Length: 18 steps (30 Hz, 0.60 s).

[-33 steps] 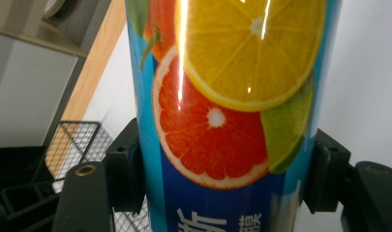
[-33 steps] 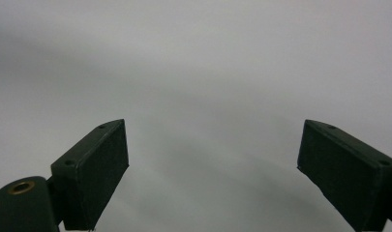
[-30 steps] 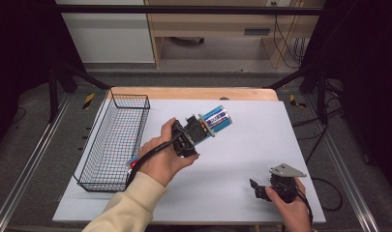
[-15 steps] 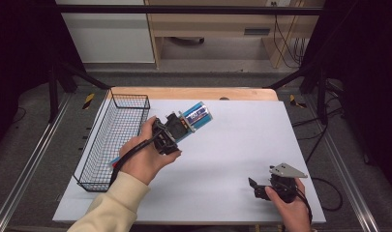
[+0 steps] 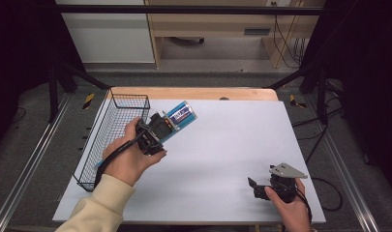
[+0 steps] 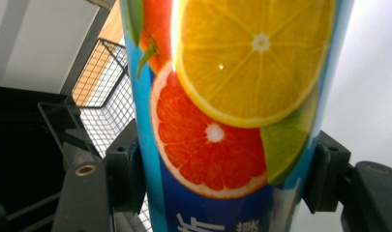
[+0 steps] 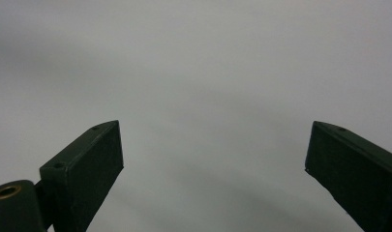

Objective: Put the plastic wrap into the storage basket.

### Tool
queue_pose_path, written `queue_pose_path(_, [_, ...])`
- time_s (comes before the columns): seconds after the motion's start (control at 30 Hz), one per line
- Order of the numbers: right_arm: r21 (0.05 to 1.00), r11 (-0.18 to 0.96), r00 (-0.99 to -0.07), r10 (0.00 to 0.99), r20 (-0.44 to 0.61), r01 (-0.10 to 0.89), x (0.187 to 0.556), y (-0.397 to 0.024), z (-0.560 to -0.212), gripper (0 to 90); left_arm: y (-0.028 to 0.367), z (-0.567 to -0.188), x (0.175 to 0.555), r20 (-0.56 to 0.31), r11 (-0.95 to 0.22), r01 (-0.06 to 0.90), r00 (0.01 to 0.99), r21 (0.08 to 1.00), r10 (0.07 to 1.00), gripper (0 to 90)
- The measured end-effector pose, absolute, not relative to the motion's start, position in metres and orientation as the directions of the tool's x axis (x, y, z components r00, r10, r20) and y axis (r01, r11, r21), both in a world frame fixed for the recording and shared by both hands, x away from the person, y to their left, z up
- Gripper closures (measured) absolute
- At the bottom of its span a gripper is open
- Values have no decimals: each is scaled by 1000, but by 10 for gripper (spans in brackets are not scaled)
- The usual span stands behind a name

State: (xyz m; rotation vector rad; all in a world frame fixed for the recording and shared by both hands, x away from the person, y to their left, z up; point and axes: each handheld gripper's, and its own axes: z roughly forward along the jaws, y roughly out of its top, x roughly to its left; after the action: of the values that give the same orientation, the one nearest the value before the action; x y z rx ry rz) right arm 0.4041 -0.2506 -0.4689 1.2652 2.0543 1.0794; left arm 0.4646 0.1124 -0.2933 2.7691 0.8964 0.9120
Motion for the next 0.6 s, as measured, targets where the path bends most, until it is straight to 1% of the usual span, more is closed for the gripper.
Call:
queue_pose_path(0.27, [821,255,-444,896,-2,510,404,-250,-470,68,135,-298,463,507,-800,539,629,262,590,322])
queue_pose_path(0.6, [820,250,-442,897,5,516,404,-250,-469,71,153,-300,461,498,-779,570,612,262,615,322])
